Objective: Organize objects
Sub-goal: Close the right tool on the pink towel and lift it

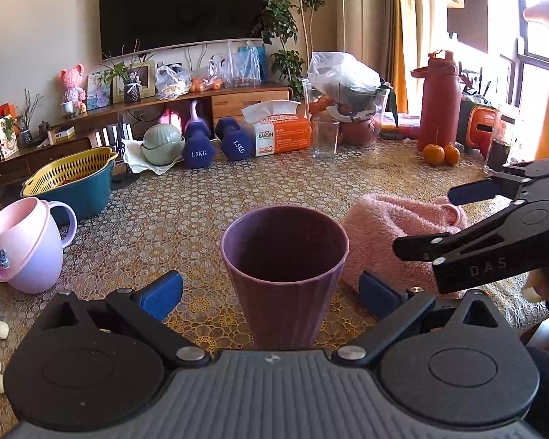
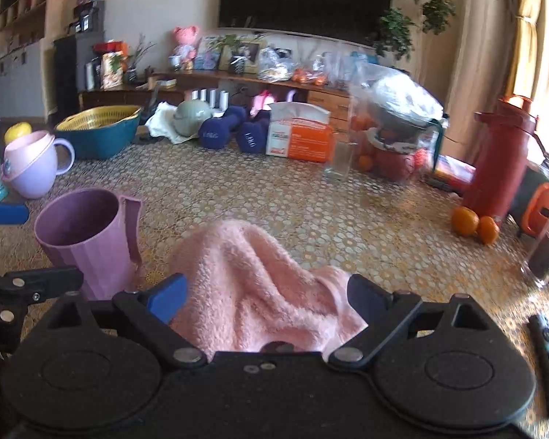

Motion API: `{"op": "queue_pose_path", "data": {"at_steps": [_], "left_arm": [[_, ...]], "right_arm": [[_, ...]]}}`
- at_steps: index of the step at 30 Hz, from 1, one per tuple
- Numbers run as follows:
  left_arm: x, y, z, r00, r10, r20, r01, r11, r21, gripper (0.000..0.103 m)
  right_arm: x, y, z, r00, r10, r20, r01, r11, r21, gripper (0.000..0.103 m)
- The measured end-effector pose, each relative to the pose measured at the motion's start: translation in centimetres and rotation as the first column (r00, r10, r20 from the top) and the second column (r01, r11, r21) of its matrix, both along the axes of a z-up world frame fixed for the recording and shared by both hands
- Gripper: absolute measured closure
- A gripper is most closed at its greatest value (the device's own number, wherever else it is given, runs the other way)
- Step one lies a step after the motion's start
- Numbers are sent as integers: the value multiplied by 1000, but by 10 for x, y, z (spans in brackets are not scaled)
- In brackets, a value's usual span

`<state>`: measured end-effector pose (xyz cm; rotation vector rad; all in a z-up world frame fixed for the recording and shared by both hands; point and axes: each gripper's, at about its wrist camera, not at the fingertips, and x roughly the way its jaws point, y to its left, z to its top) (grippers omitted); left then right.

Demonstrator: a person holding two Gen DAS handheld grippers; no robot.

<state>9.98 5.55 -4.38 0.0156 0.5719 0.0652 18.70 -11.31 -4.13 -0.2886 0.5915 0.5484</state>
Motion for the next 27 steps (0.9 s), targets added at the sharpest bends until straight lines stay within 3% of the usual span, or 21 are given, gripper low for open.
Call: {"op": "queue_pose_path", "data": {"at_steps": [4,9,13,18,21,26,27], "left_arm": [[3,4,-7,1000,-21,-18,21,1000,2,0],[14,9,-15,999,-27,-41,27,1000,-5,0],[24,12,-19,998,-26,-49,26,1000,-7,0],[28,12,-13,999,-43,-29,43,999,-5,0],[31,11,-10,998,-51,-22,51,999,1,0],[31,11,-7,999,-49,-15,49,999,3,2],[30,11,-7,998,-53,-17,54,999,3,3]], "right_arm": [[15,25,-11,986,163,-38,-165,982,-92,7],[36,40,-34,975,208,-78,-220,952,-212,1],[49,34,-48,969,176,-174,-203,966,-158,1],[49,26,-51,970,159,-182,-179,979,-99,8],[47,30,-50,970,162,-181,-180,980,-87,22],[45,33,-44,980,112,-162,-127,988,-85,65],[46,32,-42,983,94,-155,-108,990,-86,68]]}}
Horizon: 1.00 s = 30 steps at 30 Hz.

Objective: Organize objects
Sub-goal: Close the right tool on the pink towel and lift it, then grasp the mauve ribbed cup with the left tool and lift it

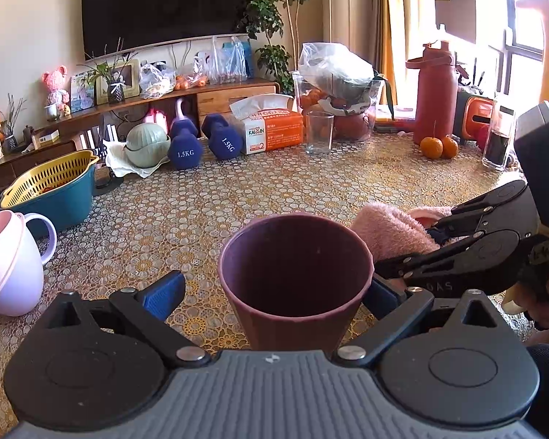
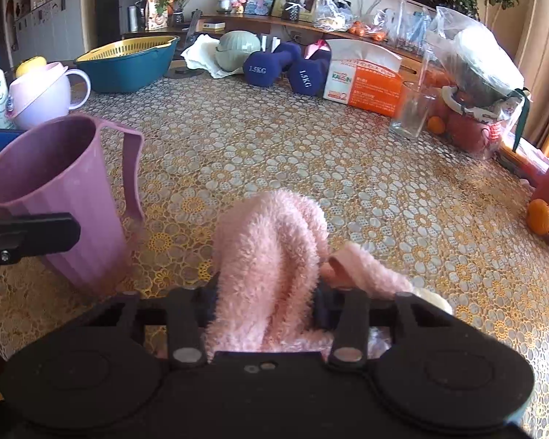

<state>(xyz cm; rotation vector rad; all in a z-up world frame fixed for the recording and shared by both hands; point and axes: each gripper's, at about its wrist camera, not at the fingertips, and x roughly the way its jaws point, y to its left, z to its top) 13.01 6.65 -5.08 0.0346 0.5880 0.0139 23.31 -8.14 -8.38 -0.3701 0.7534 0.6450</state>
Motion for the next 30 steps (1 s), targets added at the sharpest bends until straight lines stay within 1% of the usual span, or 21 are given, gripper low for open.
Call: {"op": "queue_pose_path", "data": {"at_steps": [2,4,5,7,9,10,11,12,14,17,19,20,22,25,28,30], "left_arm": [[-1,-1,1,1000,-8,1,8,1000,5,8],[-2,-4,2,1000,-20,8,20,1000,11,12],[-2,-4,2,1000,-22,9,22,1000,12,14],[-2,-4,2,1000,-24,10,24,1000,4,17],[-2,-5,2,1000,-26,10,26,1000,5,18],[-3,-6,2,1000,-28,10,28,1000,12,21],[-3,-7,2,999,-35,9,35,999,15,27],[-3,-8,2,999,-44,6,44,999,16,28],[-4,-11,1,999,-52,9,52,998,31,28],[-6,-11,1,998,-68,13,67,997,43,29],[-7,-12,0,997,-80,19,79,996,53,29],[-7,-13,0,996,-87,22,86,994,61,29],[-8,-15,0,995,-101,28,98,992,80,29],[-9,-17,0,994,-103,28,100,991,90,29],[-9,-16,0,995,-99,27,96,992,84,29],[-9,-20,0,994,-106,29,103,989,104,29]], "right_arm": [[2,-6,4,999,-34,-2,34,999,21,75],[3,-16,12,998,-63,-17,64,996,69,76],[4,-22,18,997,-64,-35,68,991,112,76],[4,-33,30,997,-35,-75,50,977,206,76],[3,-38,40,994,10,-109,20,961,276,76],[2,-38,43,993,27,-116,8,956,293,76],[1,-36,45,992,42,-122,-3,953,302,76],[1,-33,45,990,57,-132,-14,952,307,76],[1,-28,42,985,81,-151,-30,949,315,76],[7,-23,35,966,136,-221,-50,934,355,76],[6,-22,34,949,189,-252,-79,917,390,76],[5,-24,35,939,216,-268,-91,907,412,78],[6,-29,37,930,233,-286,-85,890,449,78],[7,-39,44,920,253,-299,-72,859,507,78],[5,-46,52,922,257,-289,-64,840,539,78],[3,-50,58,925,263,-276,-68,826,560,78]]}}
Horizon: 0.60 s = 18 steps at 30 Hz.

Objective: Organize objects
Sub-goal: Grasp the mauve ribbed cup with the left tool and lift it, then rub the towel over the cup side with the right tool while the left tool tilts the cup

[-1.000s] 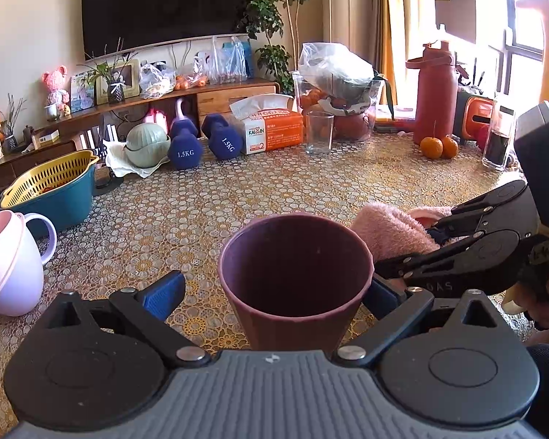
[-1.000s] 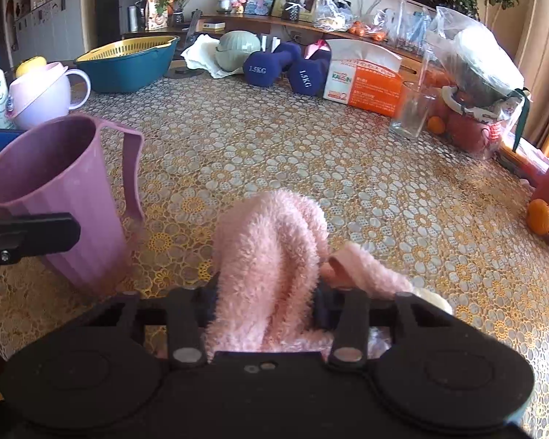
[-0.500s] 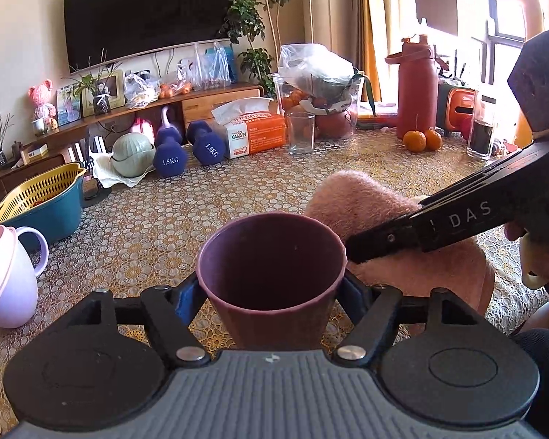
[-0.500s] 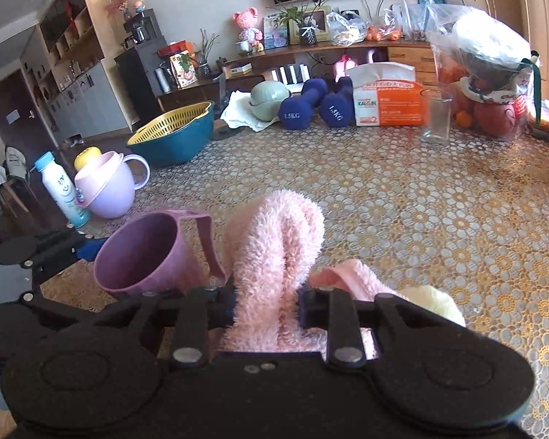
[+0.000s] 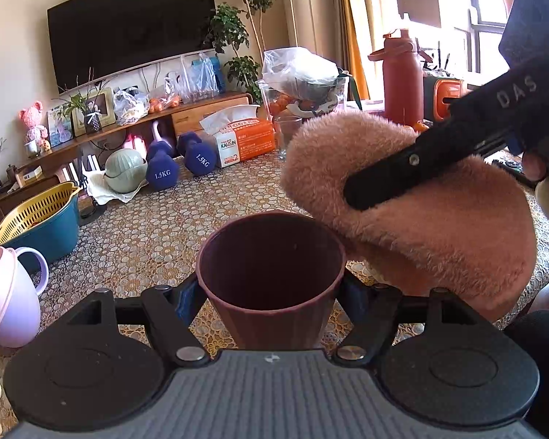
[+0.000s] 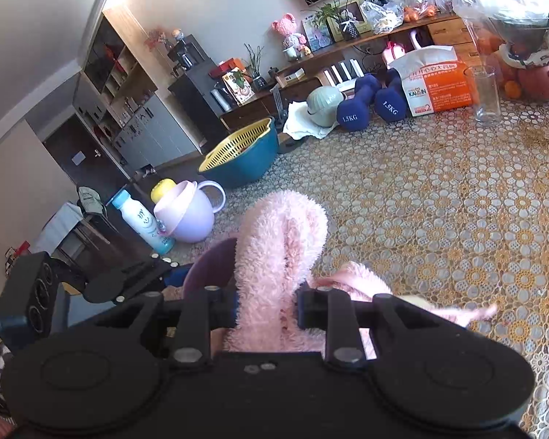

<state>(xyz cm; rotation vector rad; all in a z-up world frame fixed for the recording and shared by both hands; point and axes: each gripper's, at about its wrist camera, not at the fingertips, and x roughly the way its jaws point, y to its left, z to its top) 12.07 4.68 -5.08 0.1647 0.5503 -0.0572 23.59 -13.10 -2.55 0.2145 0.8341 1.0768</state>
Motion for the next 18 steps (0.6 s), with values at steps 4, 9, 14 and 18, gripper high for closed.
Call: {"op": "queue_pose_path", "data": {"at_steps": [4,9,14,18], "left_arm": [[0,-14,-1,1000,-19,10,19,997,78,29],[4,-38,-1,998,-62,8,60,985,161,29],[9,-51,-3,997,-76,14,71,973,217,29],[14,-50,-3,997,-80,8,76,974,212,29]], "right_arm": [[-4,-8,16,1000,-8,21,7,999,37,78],[-12,-4,33,991,-41,131,45,999,-29,78],[-15,-1,14,987,-64,150,86,986,-145,78],[-10,-12,5,978,-116,171,150,969,-197,78]]}}
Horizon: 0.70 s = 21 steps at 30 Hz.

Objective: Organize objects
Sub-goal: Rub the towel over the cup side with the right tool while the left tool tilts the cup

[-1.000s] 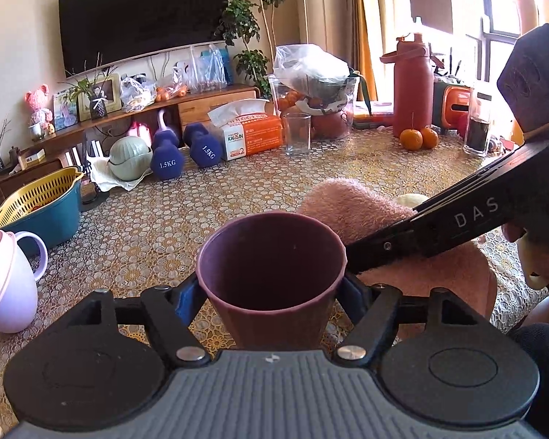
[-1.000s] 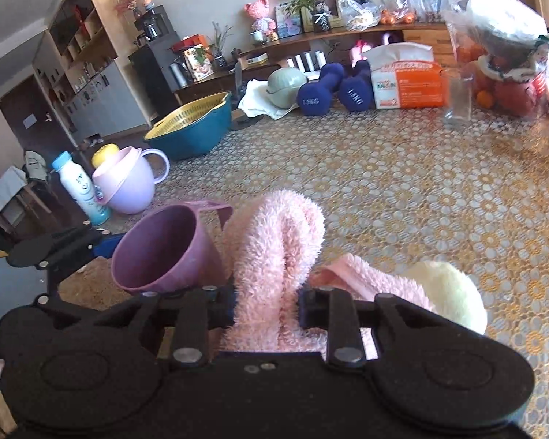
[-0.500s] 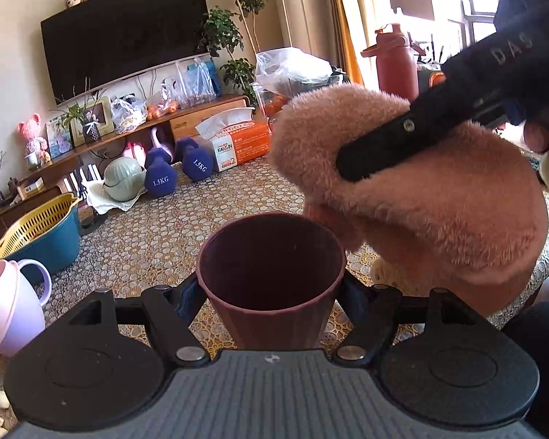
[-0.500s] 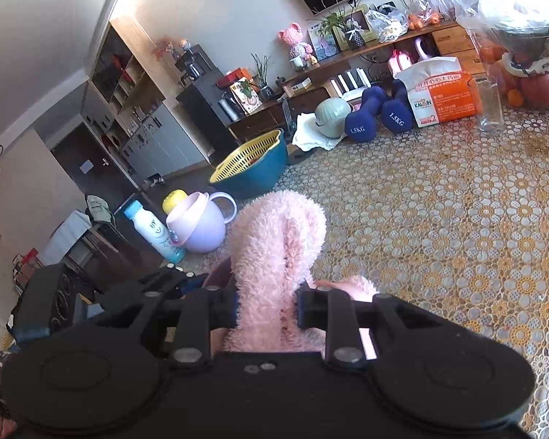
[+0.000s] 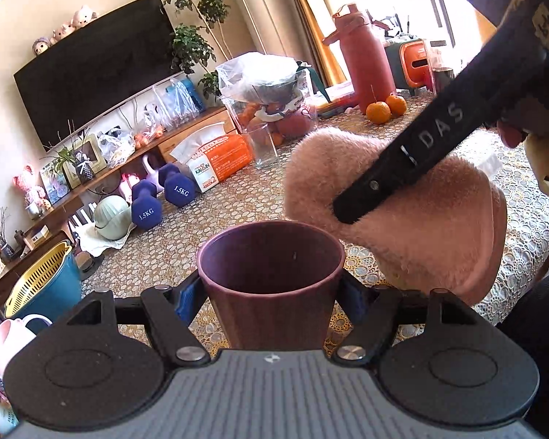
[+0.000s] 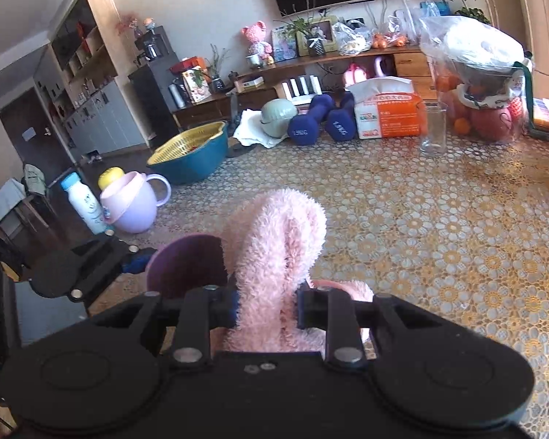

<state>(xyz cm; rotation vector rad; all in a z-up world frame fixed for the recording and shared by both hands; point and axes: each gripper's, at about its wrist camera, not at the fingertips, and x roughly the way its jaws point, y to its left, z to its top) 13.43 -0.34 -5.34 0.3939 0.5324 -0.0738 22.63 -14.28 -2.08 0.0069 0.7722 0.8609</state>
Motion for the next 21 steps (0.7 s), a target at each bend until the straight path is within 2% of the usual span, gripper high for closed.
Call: {"op": "queue_pose_path", "data": {"at_steps": [3,6,8,11,14,17,21], "left_arm": [[5,1,0,1000,-9,-8,8,1000,-14,29],[13,-4,1,1000,-2,-19,2,1000,-4,29],[16,-8,1,1000,-9,-24,9,1000,-1,29],[21,-18,-1,999,-26,-28,26,999,20,29],[25,-23,-1,998,-46,-34,47,999,17,29],[25,-25,-3,997,-61,-36,62,998,28,29],[22,-20,-5,997,-72,-29,73,997,16,29]], "right_arm": [[8,-3,-14,999,-34,-13,33,998,-60,78],[12,-6,-16,997,-78,14,79,992,-99,78],[11,-14,-6,995,-92,29,94,993,-76,78],[2,-20,14,996,-55,69,58,998,-36,78],[-7,-13,22,996,5,91,-1,999,-34,78],[-6,-1,11,995,26,94,-16,995,-102,78],[6,-2,-4,998,-23,67,31,992,-122,78]]}}
